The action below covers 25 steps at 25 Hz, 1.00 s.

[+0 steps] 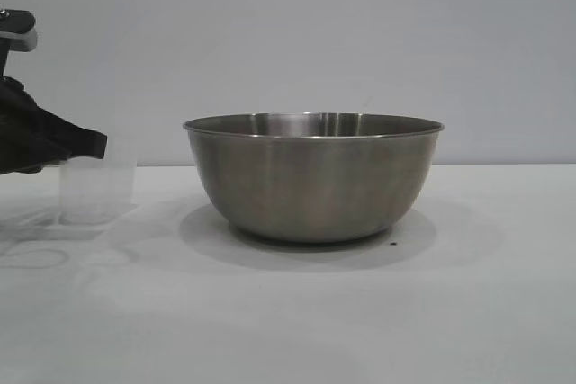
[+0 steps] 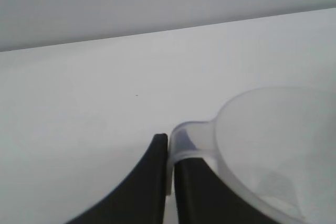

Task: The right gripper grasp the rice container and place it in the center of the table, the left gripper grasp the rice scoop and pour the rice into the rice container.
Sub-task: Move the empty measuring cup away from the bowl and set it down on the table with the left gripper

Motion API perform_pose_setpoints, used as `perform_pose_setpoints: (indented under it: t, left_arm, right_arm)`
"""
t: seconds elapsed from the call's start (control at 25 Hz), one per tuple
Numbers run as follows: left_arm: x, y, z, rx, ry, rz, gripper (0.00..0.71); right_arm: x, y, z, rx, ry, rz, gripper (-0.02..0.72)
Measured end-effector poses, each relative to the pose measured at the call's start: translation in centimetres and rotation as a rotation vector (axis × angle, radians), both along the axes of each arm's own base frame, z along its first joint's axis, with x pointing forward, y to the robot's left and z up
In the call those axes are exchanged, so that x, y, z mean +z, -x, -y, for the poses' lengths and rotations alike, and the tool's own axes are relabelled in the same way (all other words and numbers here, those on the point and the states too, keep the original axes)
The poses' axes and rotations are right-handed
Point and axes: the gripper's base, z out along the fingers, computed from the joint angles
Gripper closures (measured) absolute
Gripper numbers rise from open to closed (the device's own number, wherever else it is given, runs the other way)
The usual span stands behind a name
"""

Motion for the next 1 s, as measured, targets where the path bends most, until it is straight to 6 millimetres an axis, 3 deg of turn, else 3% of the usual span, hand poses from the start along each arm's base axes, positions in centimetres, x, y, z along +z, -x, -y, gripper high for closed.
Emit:
perform_pose_setpoints:
  t: [0.04,0.16,0.2,0.28,0.36,0.72,1.0]
  left_arm:
    - [0.0,0.0,0.0,0.0,0.0,0.0,0.609]
    - [0.0,0.0,0.0,0.0,0.0,0.0,0.607]
    - [-0.1,0.1,0.0,0.0,-0.001,-0.004,0.551]
    - [-0.3,0.6,-0.2,0.0,-0.007,-0.021,0.55]
    - [-0.6,1.1,-0.3,0.0,-0.012,-0.041,0.485]
    - [-1.8,3.9,-1.1,-0.006,-0.04,-0.135,0.491]
    - [0.4,6.7,-1.7,-0.037,-0.043,-0.132,0.491]
  right_arm:
    - [0.0,0.0,0.0,0.0,0.0,0.0,0.199]
    - [0.0,0.0,0.0,0.0,0.0,0.0,0.199]
    - [0.0,0.0,0.0,0.0,0.0,0.0,0.199]
    - [0.0,0.0,0.0,0.0,0.0,0.0,0.199]
    - [0.0,0.0,0.0,0.0,0.0,0.0,0.199]
    - [0.0,0.0,0.0,0.0,0.0,0.0,0.199]
    - [0.0,0.0,0.0,0.0,0.0,0.0,0.199]
